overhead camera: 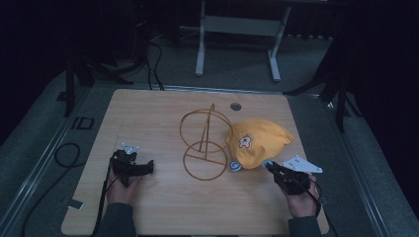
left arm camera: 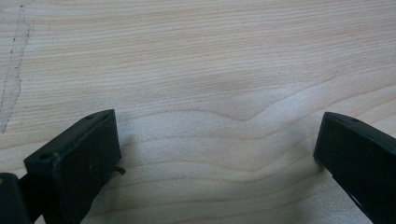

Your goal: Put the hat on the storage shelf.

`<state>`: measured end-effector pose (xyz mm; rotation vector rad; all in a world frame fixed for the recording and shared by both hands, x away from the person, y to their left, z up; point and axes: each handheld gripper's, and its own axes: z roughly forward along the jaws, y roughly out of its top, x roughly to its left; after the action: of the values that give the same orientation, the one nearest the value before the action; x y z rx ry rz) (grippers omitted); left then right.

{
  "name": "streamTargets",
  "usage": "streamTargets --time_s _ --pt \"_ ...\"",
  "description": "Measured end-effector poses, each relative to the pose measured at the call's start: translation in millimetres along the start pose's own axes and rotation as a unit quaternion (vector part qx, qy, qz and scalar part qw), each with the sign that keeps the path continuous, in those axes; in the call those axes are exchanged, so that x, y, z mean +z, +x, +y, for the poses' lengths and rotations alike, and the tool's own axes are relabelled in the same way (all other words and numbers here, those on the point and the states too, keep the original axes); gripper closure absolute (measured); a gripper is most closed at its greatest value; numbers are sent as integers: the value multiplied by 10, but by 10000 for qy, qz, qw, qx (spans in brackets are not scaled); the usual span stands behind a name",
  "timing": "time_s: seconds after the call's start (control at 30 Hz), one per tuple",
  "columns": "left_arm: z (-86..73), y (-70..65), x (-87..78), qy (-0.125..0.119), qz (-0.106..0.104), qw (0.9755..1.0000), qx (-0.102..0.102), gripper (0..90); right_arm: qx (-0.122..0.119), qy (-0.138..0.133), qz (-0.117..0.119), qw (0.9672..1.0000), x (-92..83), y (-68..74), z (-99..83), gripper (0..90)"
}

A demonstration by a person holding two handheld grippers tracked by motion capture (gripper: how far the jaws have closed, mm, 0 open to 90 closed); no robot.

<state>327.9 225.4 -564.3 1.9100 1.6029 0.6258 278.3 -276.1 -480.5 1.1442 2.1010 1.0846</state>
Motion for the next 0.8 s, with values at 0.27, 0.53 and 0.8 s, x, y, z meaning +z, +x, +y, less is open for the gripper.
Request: streamTargets --time_s 0.27,0.53,0.8 --pt "0 0 0 2 0 10000 1 4 126 -328 186 9992 -109 -31 186 825" --pt "0 -1 1 -8 1 10000 -8 4 181 -509 226 9983 -168 -79 328 826" --pt "0 -1 1 -9 0 10000 -11 4 131 -683 220 9973 -238 -97 447 827"
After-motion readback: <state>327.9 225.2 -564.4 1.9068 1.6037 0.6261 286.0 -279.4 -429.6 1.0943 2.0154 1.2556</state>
